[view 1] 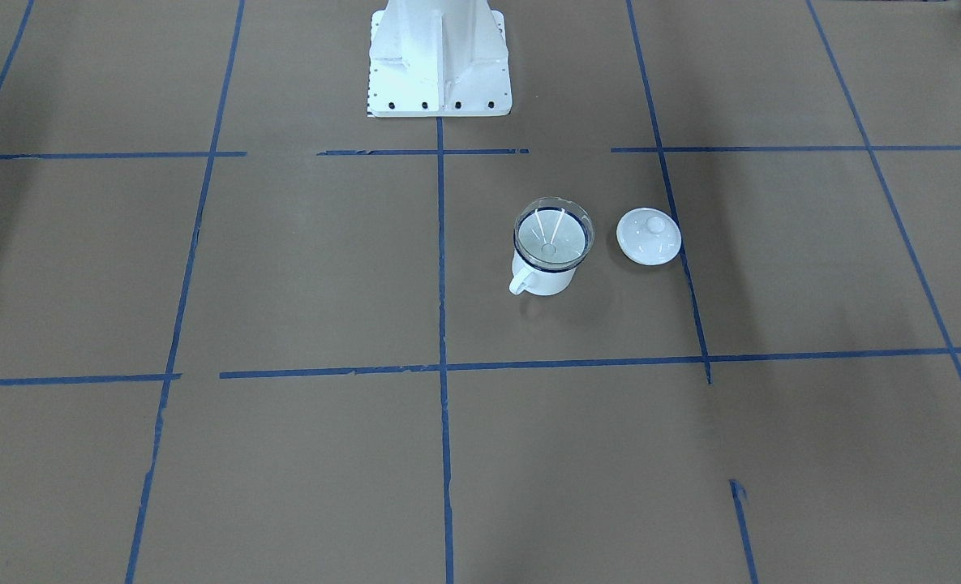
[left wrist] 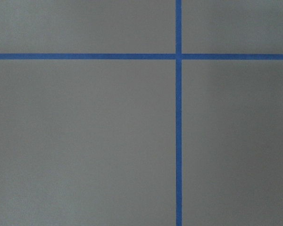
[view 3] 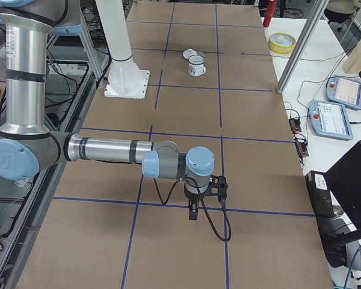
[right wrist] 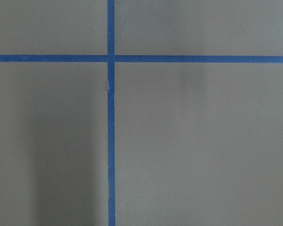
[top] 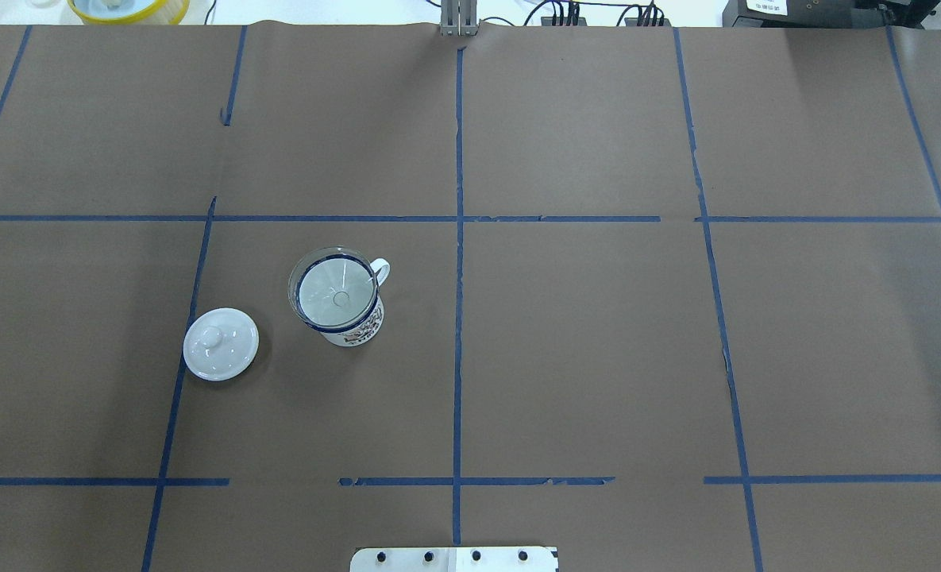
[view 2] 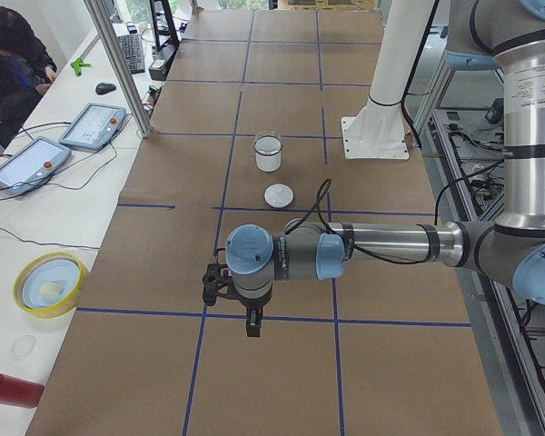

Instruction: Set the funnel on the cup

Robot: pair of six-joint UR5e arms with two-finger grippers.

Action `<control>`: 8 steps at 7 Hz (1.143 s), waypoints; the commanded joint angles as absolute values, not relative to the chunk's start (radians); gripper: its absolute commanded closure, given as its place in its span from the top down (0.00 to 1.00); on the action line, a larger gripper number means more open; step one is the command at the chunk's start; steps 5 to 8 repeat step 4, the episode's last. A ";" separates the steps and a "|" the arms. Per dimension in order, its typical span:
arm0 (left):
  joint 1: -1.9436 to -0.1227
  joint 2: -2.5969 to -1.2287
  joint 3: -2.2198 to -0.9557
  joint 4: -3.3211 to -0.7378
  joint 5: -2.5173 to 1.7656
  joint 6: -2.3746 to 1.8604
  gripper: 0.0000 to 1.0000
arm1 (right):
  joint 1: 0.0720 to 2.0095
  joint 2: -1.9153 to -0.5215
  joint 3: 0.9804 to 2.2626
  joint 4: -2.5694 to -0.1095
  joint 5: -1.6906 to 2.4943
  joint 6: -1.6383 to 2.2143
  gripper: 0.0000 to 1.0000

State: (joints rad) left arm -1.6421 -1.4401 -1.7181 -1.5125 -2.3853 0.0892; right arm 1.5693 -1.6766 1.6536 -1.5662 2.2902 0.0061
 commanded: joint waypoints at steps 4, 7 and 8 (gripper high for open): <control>-1.643 -1.439 -1.717 -1.513 -2.379 0.092 1.00 | 1.569 -1.677 1.654 -1.566 2.290 0.006 1.00; -1.643 -1.439 -1.717 -1.513 -2.379 0.092 1.00 | 1.569 -1.677 1.654 -1.566 2.290 0.006 1.00; -1.643 -1.439 -1.717 -1.513 -2.379 0.092 1.00 | 1.569 -1.677 1.654 -1.566 2.290 0.006 1.00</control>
